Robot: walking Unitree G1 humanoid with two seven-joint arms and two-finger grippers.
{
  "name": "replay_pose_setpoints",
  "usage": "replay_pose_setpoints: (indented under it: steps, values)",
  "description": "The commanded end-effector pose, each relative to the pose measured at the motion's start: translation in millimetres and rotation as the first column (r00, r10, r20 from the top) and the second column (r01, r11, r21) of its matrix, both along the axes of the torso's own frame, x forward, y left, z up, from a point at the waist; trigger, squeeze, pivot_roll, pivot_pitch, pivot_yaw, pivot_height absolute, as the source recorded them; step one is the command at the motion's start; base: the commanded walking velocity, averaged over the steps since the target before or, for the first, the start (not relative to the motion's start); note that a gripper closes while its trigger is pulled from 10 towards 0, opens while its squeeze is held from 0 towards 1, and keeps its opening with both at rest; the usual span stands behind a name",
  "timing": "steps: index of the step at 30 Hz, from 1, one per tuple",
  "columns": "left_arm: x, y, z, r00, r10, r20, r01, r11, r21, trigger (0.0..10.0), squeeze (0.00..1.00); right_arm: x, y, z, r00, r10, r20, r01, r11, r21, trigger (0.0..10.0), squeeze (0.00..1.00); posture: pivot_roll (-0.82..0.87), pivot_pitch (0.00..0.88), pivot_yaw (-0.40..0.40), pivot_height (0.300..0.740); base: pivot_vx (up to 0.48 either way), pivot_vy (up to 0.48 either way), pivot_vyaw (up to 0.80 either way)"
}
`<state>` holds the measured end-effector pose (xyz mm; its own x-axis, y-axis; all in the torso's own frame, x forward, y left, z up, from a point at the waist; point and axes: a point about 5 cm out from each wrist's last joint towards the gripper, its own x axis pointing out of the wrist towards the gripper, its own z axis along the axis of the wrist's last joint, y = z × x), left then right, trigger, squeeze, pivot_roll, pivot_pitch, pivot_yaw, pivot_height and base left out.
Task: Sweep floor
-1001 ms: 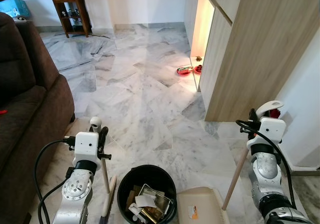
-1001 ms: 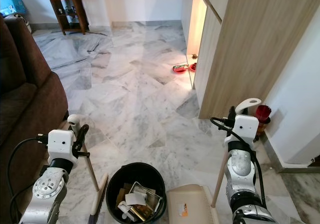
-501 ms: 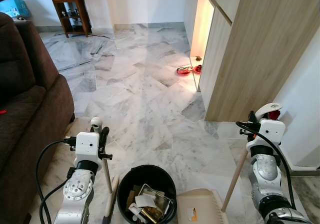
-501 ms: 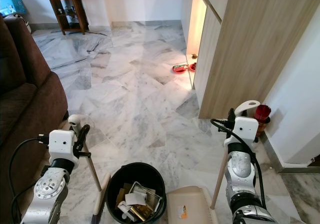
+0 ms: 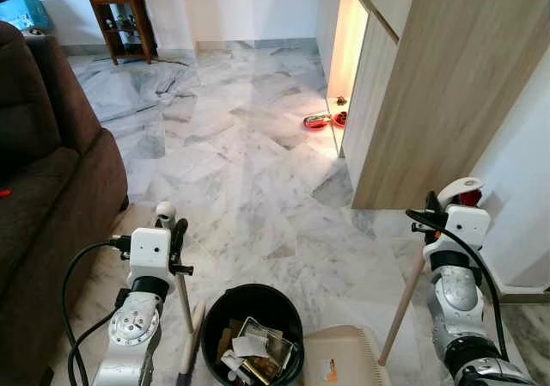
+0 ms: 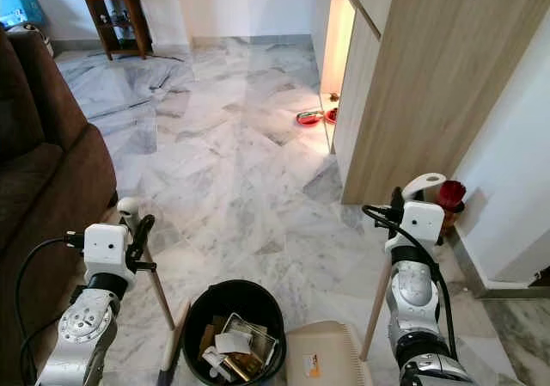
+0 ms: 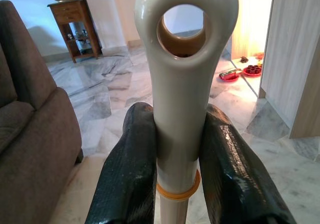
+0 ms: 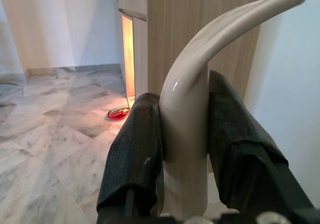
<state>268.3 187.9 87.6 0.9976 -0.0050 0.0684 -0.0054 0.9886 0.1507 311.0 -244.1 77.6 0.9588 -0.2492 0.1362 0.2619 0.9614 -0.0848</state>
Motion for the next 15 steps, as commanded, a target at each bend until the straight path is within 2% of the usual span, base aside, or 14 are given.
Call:
replay_pose_setpoints:
  steps: [1, 15]
  values:
    - [2.0, -0.3, 8.1, 0.999, -0.006, 0.038, 0.006, 1.000, 0.000, 10.0, 0.00, 5.1, 1.0, 7.7, 0.999, 0.011, 0.030, -0.011, 1.000, 0.001, 10.0, 0.00, 0.05, 0.000, 0.022, 0.740, 0.000, 0.000, 0.00]
    - [1.5, -0.5, 8.5, 0.999, -0.008, 0.042, 0.008, 1.000, -0.001, 10.0, 0.00, 6.3, 3.6, 10.4, 0.998, 0.037, 0.051, -0.038, 0.999, 0.017, 10.0, 0.00, 0.03, 0.000, 0.029, 0.740, 0.000, 0.000, 0.00]
